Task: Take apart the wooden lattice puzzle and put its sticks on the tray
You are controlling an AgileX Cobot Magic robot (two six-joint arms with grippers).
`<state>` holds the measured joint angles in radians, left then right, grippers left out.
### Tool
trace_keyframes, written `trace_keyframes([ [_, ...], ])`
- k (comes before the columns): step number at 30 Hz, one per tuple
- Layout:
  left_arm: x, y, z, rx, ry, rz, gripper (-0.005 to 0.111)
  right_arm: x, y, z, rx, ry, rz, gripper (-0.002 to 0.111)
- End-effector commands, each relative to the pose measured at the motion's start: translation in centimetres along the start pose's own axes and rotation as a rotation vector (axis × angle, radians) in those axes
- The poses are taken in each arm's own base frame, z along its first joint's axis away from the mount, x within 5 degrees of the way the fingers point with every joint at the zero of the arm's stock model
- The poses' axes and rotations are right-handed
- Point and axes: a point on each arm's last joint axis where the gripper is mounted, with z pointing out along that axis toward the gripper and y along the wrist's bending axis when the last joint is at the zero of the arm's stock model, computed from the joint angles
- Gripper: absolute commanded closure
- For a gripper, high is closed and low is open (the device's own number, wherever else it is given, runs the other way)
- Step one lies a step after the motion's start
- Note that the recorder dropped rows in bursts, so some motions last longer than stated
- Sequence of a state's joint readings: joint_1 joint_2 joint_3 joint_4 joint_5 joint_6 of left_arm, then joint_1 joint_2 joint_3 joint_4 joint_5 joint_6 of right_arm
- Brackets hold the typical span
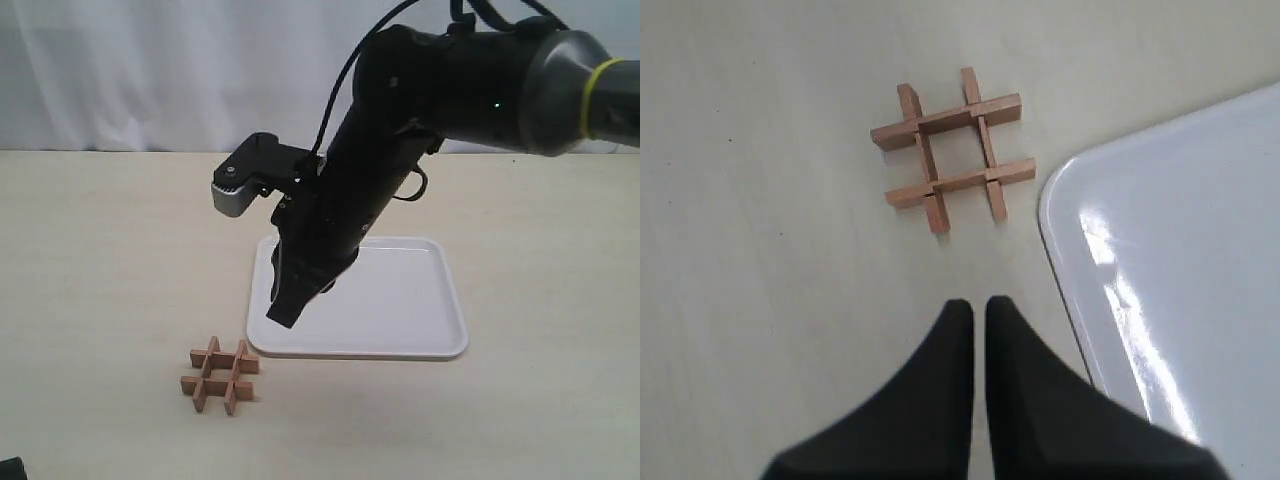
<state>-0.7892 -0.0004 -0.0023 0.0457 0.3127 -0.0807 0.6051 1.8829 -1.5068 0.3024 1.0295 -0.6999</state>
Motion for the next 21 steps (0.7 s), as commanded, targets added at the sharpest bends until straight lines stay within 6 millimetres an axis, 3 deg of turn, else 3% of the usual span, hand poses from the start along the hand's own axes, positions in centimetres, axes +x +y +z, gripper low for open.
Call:
trace_keyframes([
  [1, 0.0, 0.0, 0.0, 0.004, -0.001, -0.006, 0.107, -0.6, -0.8, 1.7, -0.031, 0.046, -0.072, 0.104],
  [8, 0.0, 0.0, 0.0, 0.004, -0.001, -0.006, 0.107, -1.6, -1.6, 4.7, -0.075, 0.108, -0.125, 0.104],
  [15, 0.0, 0.0, 0.0, 0.004, -0.001, -0.006, 0.107, -2.3, 0.5, 10.2, -0.007, 0.242, -0.277, 0.104],
  [21, 0.0, 0.0, 0.0, 0.004, -0.001, -0.006, 0.107, -2.2, 0.4, 10.9, -0.007, 0.243, -0.267, 0.103],
])
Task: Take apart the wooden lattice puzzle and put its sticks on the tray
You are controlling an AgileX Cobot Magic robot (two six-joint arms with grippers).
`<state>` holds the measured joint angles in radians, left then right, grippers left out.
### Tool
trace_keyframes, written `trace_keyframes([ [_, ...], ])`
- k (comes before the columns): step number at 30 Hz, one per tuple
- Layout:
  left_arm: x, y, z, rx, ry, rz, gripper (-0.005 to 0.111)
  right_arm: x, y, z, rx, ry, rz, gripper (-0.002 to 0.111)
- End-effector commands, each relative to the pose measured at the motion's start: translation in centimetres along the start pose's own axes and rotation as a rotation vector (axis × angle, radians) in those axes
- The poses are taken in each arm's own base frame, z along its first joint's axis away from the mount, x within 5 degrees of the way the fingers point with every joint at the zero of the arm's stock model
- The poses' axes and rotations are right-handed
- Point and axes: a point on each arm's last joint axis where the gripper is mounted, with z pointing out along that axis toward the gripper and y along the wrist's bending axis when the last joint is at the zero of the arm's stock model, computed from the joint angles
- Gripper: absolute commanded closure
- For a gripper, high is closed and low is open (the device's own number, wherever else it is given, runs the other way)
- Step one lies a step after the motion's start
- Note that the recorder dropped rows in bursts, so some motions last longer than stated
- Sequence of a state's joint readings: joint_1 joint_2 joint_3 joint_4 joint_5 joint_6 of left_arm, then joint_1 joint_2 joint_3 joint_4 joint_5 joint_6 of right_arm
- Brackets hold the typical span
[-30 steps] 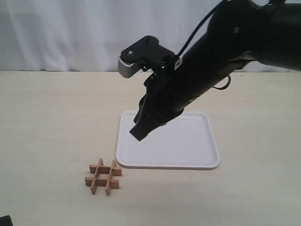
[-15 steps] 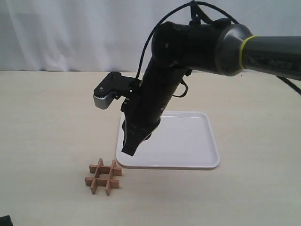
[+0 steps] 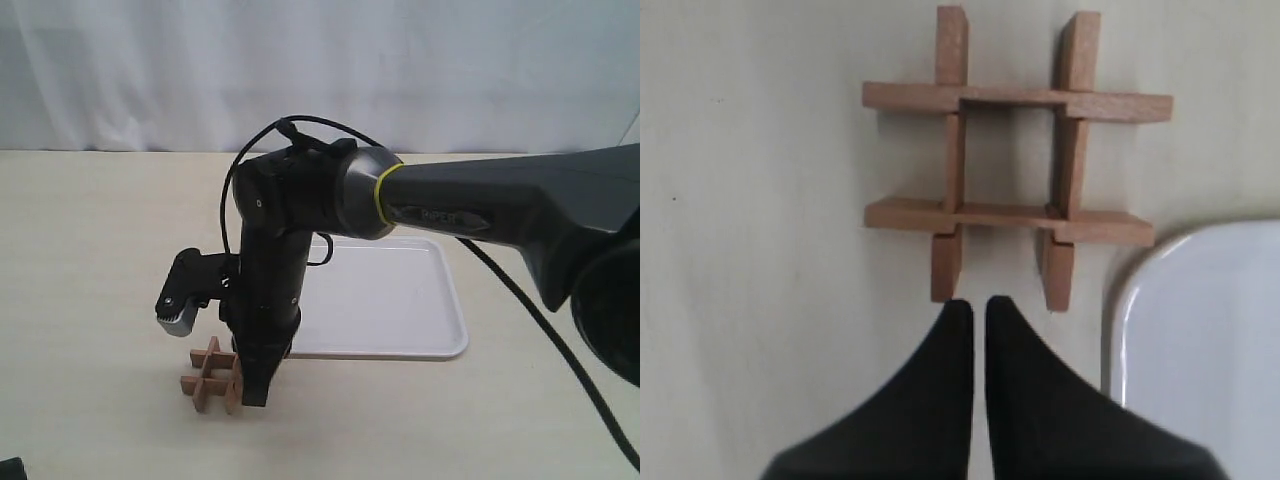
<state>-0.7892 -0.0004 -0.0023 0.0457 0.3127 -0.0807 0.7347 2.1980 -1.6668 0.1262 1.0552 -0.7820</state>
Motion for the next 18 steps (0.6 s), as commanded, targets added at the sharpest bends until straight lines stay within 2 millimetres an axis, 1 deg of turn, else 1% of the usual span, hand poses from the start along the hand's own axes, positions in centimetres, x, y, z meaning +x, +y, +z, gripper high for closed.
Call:
trace_keyframes([
  [1, 0.04, -0.03, 0.03, 0.004, -0.001, -0.006, 0.107, -0.1, -0.29, -0.07, 0.022, -0.006, 0.003, 0.101],
  [5, 0.04, -0.03, 0.03, 0.004, -0.001, -0.006, 0.107, 0.01, -0.41, -0.07, 0.035, 0.006, -0.004, 0.09],
  [8, 0.04, -0.03, 0.03, 0.004, -0.001, -0.006, 0.107, 0.07, -0.83, -0.1, 0.082, 0.013, 0.002, 0.085],
  [13, 0.04, -0.03, 0.03, 0.004, -0.001, -0.006, 0.107, -0.1, -1.09, -0.12, 0.111, -0.007, 0.005, 0.08],
  [18, 0.04, -0.03, 0.03, 0.004, -0.001, -0.006, 0.107, -0.17, -1.15, 0.16, 0.111, -0.011, 0.007, 0.081],
])
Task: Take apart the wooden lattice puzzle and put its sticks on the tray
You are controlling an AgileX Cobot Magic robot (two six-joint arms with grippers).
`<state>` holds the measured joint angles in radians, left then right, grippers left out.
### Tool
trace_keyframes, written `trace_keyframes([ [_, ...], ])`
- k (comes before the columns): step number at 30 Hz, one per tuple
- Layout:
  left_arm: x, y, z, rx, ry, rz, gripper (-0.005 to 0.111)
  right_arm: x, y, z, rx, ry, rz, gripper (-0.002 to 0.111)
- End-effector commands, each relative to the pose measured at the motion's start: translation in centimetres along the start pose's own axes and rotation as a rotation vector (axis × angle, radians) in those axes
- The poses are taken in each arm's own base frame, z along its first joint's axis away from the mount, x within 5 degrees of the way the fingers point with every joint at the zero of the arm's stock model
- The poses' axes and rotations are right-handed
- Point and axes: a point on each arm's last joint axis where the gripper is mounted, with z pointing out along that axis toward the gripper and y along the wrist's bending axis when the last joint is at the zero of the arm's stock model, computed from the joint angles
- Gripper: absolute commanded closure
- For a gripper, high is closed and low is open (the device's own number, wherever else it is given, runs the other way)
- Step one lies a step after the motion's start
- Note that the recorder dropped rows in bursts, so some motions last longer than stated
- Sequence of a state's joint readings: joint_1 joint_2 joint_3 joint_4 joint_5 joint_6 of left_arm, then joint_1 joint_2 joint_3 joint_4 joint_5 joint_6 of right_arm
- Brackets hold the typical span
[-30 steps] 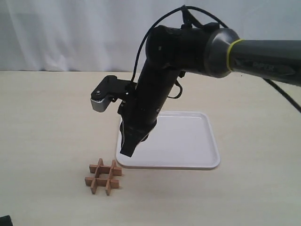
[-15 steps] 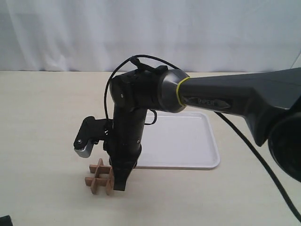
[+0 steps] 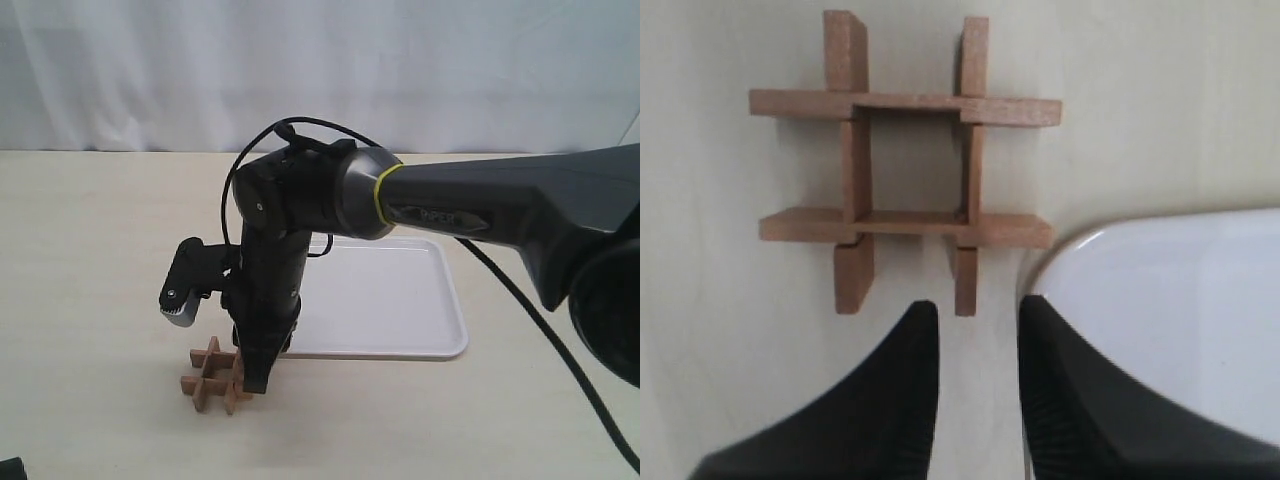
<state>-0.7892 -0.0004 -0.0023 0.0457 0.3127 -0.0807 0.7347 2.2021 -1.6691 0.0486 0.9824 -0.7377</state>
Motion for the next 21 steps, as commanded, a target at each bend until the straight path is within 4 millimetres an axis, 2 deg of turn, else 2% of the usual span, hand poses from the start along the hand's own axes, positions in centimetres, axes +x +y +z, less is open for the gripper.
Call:
trace_keyframes([
  [1, 0.0, 0.0, 0.0, 0.004, -0.001, -0.006, 0.107, -0.1, -0.2, 0.1, 0.016, -0.008, 0.004, 0.081],
  [11, 0.0, 0.0, 0.0, 0.004, -0.001, -0.006, 0.107, -0.2, -0.2, 0.2, 0.013, -0.014, 0.019, 0.081],
  [21, 0.0, 0.0, 0.0, 0.004, -0.001, -0.006, 0.107, 0.0, -0.2, 1.7, -0.009, 0.012, 0.023, 0.081],
])
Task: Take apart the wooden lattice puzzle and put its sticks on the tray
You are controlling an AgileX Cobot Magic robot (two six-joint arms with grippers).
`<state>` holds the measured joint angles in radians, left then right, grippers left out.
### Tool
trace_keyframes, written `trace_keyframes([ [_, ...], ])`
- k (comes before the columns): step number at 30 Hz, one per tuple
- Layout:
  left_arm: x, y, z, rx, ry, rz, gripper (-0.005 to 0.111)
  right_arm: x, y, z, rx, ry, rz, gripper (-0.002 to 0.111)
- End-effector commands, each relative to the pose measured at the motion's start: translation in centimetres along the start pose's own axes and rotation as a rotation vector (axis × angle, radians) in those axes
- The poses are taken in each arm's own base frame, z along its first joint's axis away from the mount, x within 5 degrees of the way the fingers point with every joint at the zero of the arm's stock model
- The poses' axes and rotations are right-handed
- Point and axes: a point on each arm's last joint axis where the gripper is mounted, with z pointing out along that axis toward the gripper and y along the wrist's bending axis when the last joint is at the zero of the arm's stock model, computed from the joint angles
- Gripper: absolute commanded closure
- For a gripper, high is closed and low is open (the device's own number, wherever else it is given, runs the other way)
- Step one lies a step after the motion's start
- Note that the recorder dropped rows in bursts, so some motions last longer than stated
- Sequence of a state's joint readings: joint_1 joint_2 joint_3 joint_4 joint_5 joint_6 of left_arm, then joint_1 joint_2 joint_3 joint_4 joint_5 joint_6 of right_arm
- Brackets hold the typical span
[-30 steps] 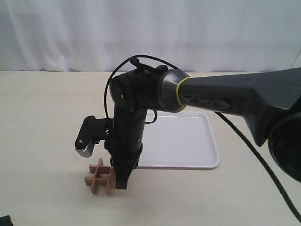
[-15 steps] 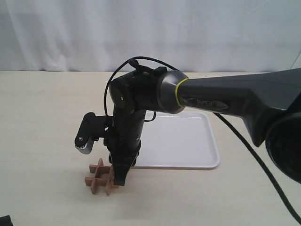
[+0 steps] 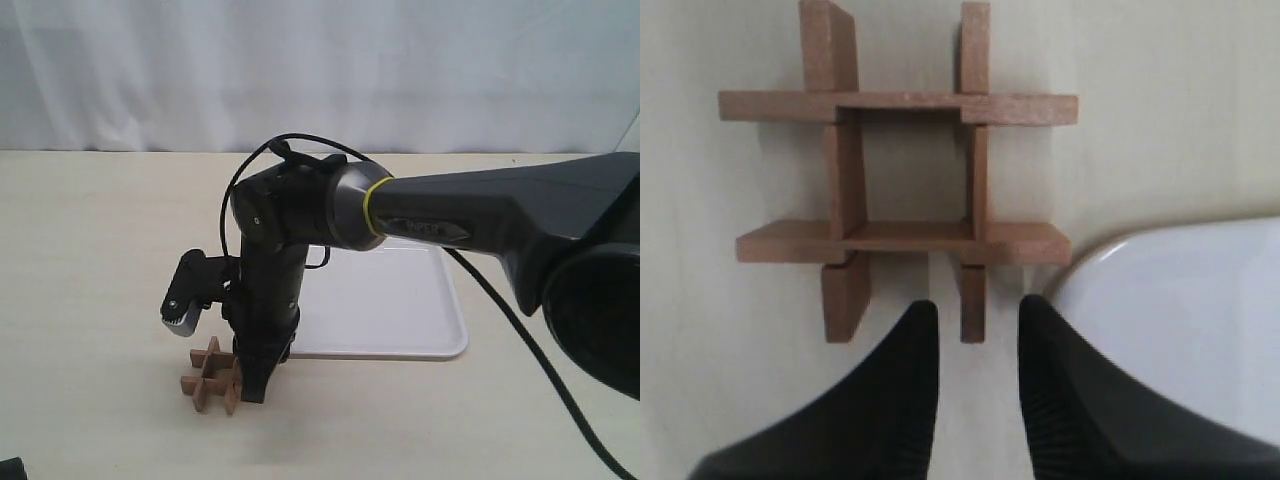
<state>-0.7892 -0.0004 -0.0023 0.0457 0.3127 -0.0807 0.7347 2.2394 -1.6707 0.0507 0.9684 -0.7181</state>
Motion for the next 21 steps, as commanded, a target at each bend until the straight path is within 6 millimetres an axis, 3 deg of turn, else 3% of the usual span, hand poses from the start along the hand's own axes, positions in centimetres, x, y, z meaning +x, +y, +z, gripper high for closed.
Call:
trace_keyframes([
  [1, 0.04, -0.03, 0.03, 0.004, -0.001, -0.006, 0.107, -0.05, -0.12, 0.04, 0.006, -0.004, 0.001, 0.081],
  [8, 0.04, -0.03, 0.03, 0.004, -0.001, -0.006, 0.107, -0.22, -0.08, 0.06, 0.002, -0.022, 0.012, 0.082],
  [14, 0.04, -0.03, 0.03, 0.004, -0.001, -0.006, 0.107, -0.24, -0.11, 0.06, 0.004, -0.025, 0.012, 0.104],
  [21, 0.04, -0.03, 0.03, 0.004, -0.001, -0.006, 0.107, -0.24, -0.11, 0.06, 0.004, -0.025, 0.019, 0.104],
])
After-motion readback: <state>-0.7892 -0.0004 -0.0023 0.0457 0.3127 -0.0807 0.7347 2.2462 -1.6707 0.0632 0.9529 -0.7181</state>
